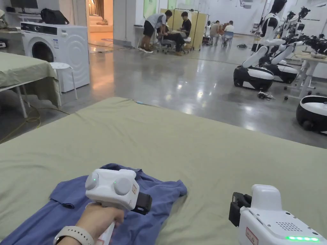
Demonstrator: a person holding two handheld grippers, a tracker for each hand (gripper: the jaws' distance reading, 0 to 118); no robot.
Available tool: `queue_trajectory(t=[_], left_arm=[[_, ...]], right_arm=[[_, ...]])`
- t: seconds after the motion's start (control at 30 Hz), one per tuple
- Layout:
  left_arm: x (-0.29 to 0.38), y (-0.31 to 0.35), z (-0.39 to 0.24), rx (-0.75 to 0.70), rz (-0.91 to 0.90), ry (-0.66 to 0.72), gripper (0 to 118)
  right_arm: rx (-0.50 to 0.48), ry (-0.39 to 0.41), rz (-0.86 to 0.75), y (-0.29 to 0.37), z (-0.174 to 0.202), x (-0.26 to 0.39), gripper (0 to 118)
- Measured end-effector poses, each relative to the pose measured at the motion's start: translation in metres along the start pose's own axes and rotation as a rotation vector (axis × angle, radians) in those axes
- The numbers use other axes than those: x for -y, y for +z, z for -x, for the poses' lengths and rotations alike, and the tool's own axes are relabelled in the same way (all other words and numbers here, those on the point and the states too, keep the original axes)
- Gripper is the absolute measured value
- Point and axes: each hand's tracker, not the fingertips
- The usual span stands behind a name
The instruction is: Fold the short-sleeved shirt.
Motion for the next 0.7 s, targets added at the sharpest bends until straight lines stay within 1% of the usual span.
queue_trajectory(t=[0.07,0.2,0.27,0.3,0.33,0.37,0.4,0.43,0.47,0.5,0.53,0.57,0.63,0.7], left_arm=[[-0.001,-0.020,-0.010,0.017,0.018,-0.008,104],[0.004,-0.061,-0.025,-0.005,0.069,-0.032,104],[0.010,-0.075,-0.027,-0.050,0.110,-0.122,99],[0.011,-0.076,-0.026,-0.083,0.081,-0.151,93],[0.009,-0.071,-0.024,-0.050,0.071,-0.115,77],[0.006,-0.063,-0.021,-0.024,0.031,-0.070,50],[0.002,-0.052,-0.018,-0.046,-0.005,-0.062,16],[0.001,-0.050,-0.014,-0.075,-0.018,-0.062,11],[0.001,-0.049,-0.008,-0.062,-0.005,-0.064,10],[0.001,-0.049,-0.004,0.005,0.013,-0.035,10],[0.000,-0.046,0.000,-0.002,-0.008,-0.026,10],[0.000,-0.040,-0.002,-0.008,-0.044,-0.032,10],[-0.004,-0.026,-0.014,0.065,-0.087,-0.017,10],[-0.012,-0.009,-0.039,0.099,-0.144,-0.069,10]], right_arm=[[0.013,0.008,0.013,-0.005,-0.001,0.004,0],[0.019,-0.013,0.048,-0.011,-0.008,0.011,0],[0.027,-0.009,0.057,-0.012,-0.012,0.014,0],[0.033,-0.004,0.062,-0.011,-0.013,0.015,0],[0.036,-0.001,0.066,-0.010,-0.016,0.015,0],[0.037,0.001,0.067,-0.008,-0.019,0.015,0],[0.037,0.001,0.066,-0.007,-0.021,0.015,0],[0.038,-0.005,0.063,-0.007,-0.024,0.014,0],[0.040,-0.023,0.062,-0.006,-0.027,0.014,0],[0.034,-0.049,0.058,-0.005,-0.031,0.013,0],[0.027,-0.070,0.055,-0.003,-0.035,0.013,0],[0.028,-0.075,0.053,-0.001,-0.038,0.013,0],[0.038,-0.076,0.049,0.003,-0.044,0.014,0],[0.049,-0.077,0.048,0.010,-0.052,0.015,0]])
